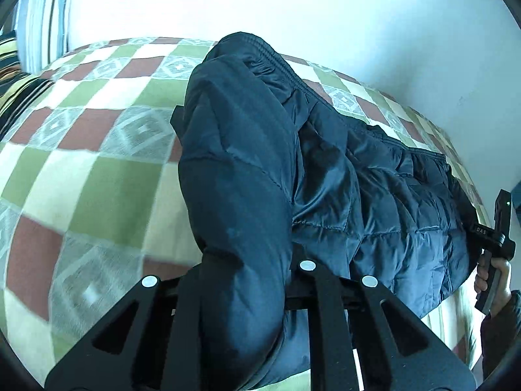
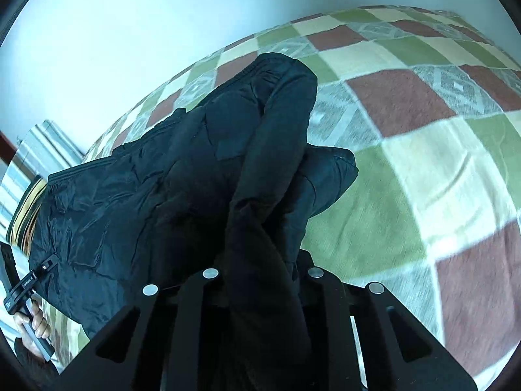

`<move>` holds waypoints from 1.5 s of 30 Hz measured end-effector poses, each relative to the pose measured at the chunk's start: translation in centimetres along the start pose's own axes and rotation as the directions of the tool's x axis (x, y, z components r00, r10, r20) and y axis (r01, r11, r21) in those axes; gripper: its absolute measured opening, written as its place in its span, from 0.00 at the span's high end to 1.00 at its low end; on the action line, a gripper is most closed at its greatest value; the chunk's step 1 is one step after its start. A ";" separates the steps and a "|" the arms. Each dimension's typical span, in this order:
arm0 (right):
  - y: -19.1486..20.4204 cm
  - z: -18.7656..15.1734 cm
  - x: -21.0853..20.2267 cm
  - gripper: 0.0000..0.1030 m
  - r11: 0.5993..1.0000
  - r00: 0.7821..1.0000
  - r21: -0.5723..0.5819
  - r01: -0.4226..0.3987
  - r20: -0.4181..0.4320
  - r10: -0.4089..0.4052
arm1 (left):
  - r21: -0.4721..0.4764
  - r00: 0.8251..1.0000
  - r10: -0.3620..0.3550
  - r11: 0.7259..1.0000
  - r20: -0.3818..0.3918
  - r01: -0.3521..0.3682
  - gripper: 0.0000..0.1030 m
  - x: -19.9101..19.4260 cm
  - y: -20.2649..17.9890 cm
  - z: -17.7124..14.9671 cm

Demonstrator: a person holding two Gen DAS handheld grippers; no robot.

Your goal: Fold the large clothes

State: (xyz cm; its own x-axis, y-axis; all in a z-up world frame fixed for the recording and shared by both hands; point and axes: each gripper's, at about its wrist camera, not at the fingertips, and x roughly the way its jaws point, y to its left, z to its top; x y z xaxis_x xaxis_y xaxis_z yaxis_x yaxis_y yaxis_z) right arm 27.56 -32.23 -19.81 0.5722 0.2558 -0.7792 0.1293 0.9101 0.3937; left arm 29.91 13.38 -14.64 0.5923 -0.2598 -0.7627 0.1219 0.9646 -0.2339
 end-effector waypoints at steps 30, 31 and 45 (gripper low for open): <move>0.8 -8.8 -4.6 0.53 1.000 1.000 -0.013 0.021 -0.013 -0.021 | -0.168 0.997 0.061 0.983 -0.049 -0.068 0.34 -6.0 7.9 -11.2; 0.8 -8.9 -4.9 0.53 1.000 1.000 -0.015 0.027 -0.010 -0.027 | -0.171 0.997 0.060 0.983 -0.045 -0.067 0.31 -6.3 8.1 -11.2; 6.0 -8.8 -12.0 0.53 0.991 0.979 -0.060 0.120 0.175 -0.107 | -0.195 0.998 0.068 0.978 -0.017 -0.070 0.24 -8.6 10.0 -11.5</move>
State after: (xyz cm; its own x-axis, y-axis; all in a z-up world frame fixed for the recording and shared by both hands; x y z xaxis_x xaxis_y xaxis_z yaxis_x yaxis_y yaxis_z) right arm 14.31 -26.95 -12.40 0.6882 0.0953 -0.7193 0.1482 0.9520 0.2679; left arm 16.89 24.74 -17.37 0.5856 -0.1942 -0.7870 -0.0778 0.9529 -0.2931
